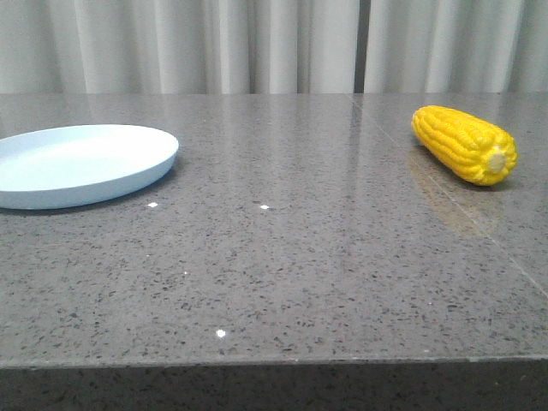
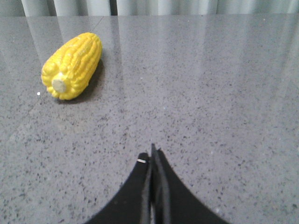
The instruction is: Place corn on plate with both arms
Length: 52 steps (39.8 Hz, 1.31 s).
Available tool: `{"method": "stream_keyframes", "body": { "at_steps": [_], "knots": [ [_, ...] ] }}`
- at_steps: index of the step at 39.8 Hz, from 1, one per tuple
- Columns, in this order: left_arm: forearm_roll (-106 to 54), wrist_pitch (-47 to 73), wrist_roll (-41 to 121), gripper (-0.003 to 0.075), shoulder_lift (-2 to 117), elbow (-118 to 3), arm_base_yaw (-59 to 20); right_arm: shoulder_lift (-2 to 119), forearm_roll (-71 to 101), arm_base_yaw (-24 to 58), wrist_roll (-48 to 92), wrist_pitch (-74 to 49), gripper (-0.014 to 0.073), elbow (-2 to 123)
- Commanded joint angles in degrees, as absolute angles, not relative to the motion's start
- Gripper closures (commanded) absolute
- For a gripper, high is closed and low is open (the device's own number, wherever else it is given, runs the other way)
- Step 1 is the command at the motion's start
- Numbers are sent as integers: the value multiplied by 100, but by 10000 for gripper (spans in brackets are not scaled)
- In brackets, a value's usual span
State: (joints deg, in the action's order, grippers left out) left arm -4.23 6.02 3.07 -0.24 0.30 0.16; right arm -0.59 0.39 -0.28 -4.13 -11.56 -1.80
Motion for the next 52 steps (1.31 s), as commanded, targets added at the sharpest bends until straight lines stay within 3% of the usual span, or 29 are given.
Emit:
{"method": "stream_keyframes", "body": {
  "at_steps": [1, 11, 20, 27, 35, 38, 40, 42, 46, 49, 50, 52],
  "knots": [
    [-469, -164, 296, 741, -145, 49, 33, -157, 0, -57, -387, -385, 661, -111],
    [-469, -829, 296, 741, -145, -455, 33, -157, 0, -57, -387, -969, 661, 915],
    [-65, 493, 296, 741, 354, -1975, 33, 452, 0, -57, -387, -2243, 659, 2525],
    [88, 1476, 597, 741, 1400, -2846, 33, 1494, 0, -57, -387, -2375, 659, 3293],
    [88, 1314, 642, 740, 2039, -3094, 33, 2046, 0, -57, -387, -2078, 655, 3376],
    [88, 1303, 642, 725, 2050, -3094, 33, 2046, -58, -57, -387, -2017, 579, 3376],
    [88, 1313, 642, 680, 2040, -3094, 33, 2046, -80, -57, -387, -1986, 491, 3376],
    [88, 1313, 642, 582, 2040, -3094, 33, 2046, -82, -57, -387, -1986, 369, 3376],
    [88, 1313, 642, 287, 2040, -3094, 33, 2046, -82, -57, -387, -1986, 128, 3376],
    [88, 1313, 642, 60, 2040, -3094, 33, 2046, -82, -57, -387, -2009, 3, 3376],
    [88, 1313, 642, 22, 2040, -3094, 33, 2046, -82, -57, -387, -2023, -27, 3376],
    [88, 1313, 642, 29, 2040, -3094, 33, 2046, -82, -57, -387, -2037, -54, 3376]
  ]
}}
